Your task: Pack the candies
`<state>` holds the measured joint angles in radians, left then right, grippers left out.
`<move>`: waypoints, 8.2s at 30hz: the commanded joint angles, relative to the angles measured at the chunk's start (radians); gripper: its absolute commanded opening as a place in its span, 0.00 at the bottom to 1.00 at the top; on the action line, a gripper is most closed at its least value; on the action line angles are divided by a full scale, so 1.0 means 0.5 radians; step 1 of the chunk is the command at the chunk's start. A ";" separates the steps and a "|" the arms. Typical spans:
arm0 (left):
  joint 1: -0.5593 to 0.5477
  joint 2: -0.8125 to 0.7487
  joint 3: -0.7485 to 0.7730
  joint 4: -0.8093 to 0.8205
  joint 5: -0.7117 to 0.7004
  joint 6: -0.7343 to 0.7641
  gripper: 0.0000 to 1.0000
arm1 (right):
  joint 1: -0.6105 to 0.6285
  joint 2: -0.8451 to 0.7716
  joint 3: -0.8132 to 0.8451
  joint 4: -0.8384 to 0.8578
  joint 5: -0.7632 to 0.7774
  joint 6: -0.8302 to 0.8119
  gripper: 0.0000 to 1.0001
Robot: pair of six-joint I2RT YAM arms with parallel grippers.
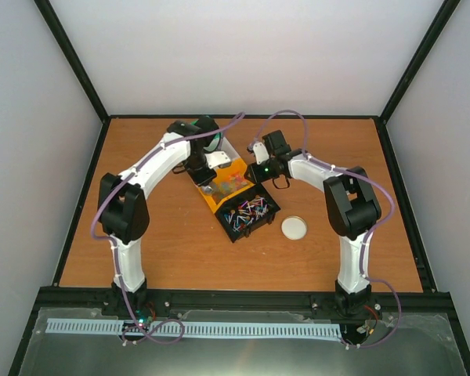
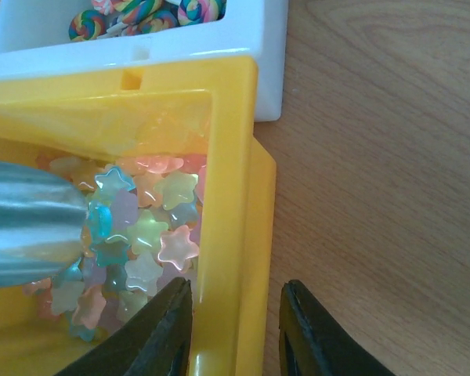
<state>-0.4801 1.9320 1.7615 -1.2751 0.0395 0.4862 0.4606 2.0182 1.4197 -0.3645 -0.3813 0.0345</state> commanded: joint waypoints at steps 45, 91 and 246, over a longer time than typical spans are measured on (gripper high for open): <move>0.032 -0.942 -1.911 2.502 0.704 -0.362 0.01 | -0.108 -0.043 -0.067 -0.241 -0.199 -0.294 0.03; 0.950 -2.260 -2.100 1.676 0.774 -0.434 0.01 | -0.108 -0.090 -0.152 -0.408 -0.269 -0.538 0.03; -0.057 -0.167 0.036 -0.463 -0.113 -0.186 0.01 | 0.033 -0.372 -0.351 -0.349 -0.178 -0.271 0.50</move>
<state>-0.4789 1.8114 1.7317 -1.4311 0.0254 0.4332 0.4534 1.8175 1.2427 -0.5480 -0.5251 -0.1074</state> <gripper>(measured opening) 0.089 0.508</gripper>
